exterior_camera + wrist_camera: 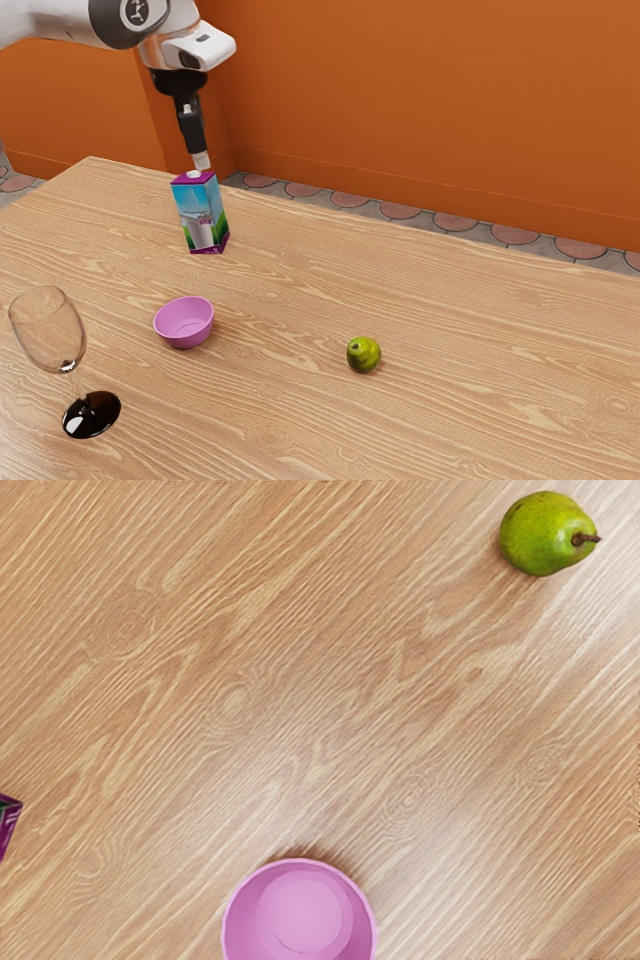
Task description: Place the pear in the bowl.
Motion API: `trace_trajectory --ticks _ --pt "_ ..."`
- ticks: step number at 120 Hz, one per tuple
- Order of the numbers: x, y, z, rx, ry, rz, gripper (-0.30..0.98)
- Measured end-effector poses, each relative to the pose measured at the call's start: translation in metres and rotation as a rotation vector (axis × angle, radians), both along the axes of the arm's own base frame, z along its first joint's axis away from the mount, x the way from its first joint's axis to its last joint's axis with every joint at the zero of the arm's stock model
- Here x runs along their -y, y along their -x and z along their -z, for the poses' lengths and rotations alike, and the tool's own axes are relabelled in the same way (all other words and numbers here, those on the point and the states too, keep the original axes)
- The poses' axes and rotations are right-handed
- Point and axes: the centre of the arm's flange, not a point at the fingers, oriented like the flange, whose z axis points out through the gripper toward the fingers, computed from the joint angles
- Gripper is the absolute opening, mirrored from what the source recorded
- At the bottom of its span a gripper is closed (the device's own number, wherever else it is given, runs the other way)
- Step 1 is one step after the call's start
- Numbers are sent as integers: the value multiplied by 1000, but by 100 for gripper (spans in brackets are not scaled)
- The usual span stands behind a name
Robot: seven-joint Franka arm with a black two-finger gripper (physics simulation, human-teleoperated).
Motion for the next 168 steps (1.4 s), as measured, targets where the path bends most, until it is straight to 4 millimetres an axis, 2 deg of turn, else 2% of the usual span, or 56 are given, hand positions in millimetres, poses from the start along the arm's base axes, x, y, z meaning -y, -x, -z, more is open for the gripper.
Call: trace_trajectory --ticks 19,29,39,51,62,67,76,89,106,124,137,152,168 --pt "4 -1 2 -5 -4 52 69" --pt "5 -3 11 -24 -6 73 69" --pt "29 -4 29 -57 -2 127 69" --pt "68 -17 71 -96 4 219 69" --pt "96 -13 126 -120 7 317 68" --pt "106 -14 143 -110 11 359 69" --pt "122 -25 177 -91 49 418 69" --pt "139 -36 208 -59 90 481 69" --pt "160 -31 266 -106 102 551 69" --pt "176 -32 299 -117 132 580 69" --pt "188 -31 312 -111 147 599 69" --pt "198 -33 346 -116 168 598 69" --pt "205 -41 353 -67 172 603 69"
